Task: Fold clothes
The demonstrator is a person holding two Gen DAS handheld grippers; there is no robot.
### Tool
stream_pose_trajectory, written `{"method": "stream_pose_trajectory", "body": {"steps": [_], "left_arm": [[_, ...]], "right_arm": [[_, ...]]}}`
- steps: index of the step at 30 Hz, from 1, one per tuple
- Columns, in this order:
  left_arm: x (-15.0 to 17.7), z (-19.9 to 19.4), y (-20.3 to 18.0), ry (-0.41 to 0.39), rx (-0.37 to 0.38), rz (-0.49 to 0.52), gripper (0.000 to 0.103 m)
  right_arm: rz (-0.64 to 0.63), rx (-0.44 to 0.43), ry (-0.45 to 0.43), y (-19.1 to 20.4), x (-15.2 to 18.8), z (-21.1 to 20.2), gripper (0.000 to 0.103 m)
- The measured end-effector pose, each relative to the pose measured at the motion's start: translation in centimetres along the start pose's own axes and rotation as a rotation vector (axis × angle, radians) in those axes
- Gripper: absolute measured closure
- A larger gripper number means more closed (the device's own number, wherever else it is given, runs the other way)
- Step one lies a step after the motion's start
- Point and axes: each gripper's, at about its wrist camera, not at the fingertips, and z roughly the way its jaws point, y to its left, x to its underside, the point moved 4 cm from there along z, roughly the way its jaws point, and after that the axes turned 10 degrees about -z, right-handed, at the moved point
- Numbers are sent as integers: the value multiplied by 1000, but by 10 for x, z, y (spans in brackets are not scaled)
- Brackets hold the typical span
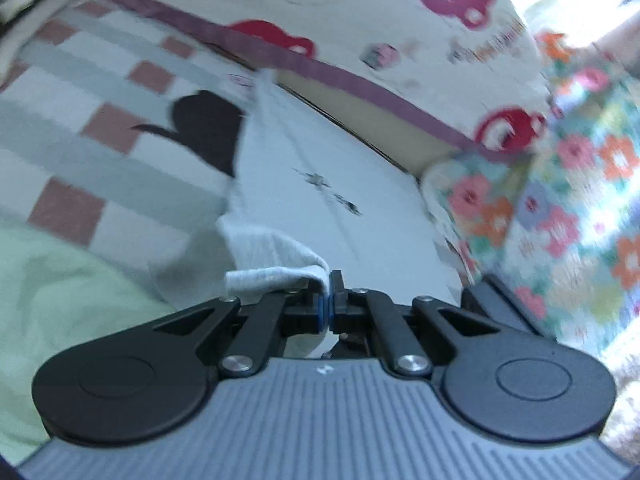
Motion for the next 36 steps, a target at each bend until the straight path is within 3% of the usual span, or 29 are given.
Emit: {"method": "stream_pose_trajectory", "body": {"steps": [2,6,9,12,14,17,18,22,25,26,29,32,36], "left_arm": [[0,5,-12,41,17,69,101],[19,36,-29,179,49,137,101],[42,61,-35,265,54,156,101],[64,84,-31,324,29,159,100],[76,97,-20,417,7,92,97],[80,93,-7,454,15,22,89],[78,88,-6,444,22,21,88],[69,64,-9,394,75,24,64],[64,44,-12,360,96,64,60],[63,37,-10,346,85,82,59],[60,24,4,294,-64,146,59],[53,22,15,260,-168,162,60],[47,31,18,261,-153,159,61]], "right_arm": [[111,52,-47,-24,8,-22,35],[508,197,-182,-94,50,-72,34],[612,287,-204,-114,68,-92,34],[578,360,-168,-114,67,-92,34],[566,350,-165,-113,60,-87,34],[531,322,-167,-110,47,-82,34],[507,314,-167,-107,40,-80,34],[415,284,-159,-90,14,-74,34],[364,254,-166,-76,-1,-74,34],[349,245,-161,-73,-6,-73,34],[290,217,-129,-62,-18,-65,34],[136,244,-23,-45,-26,-44,34],[-73,278,87,-23,-34,-10,34]]}}
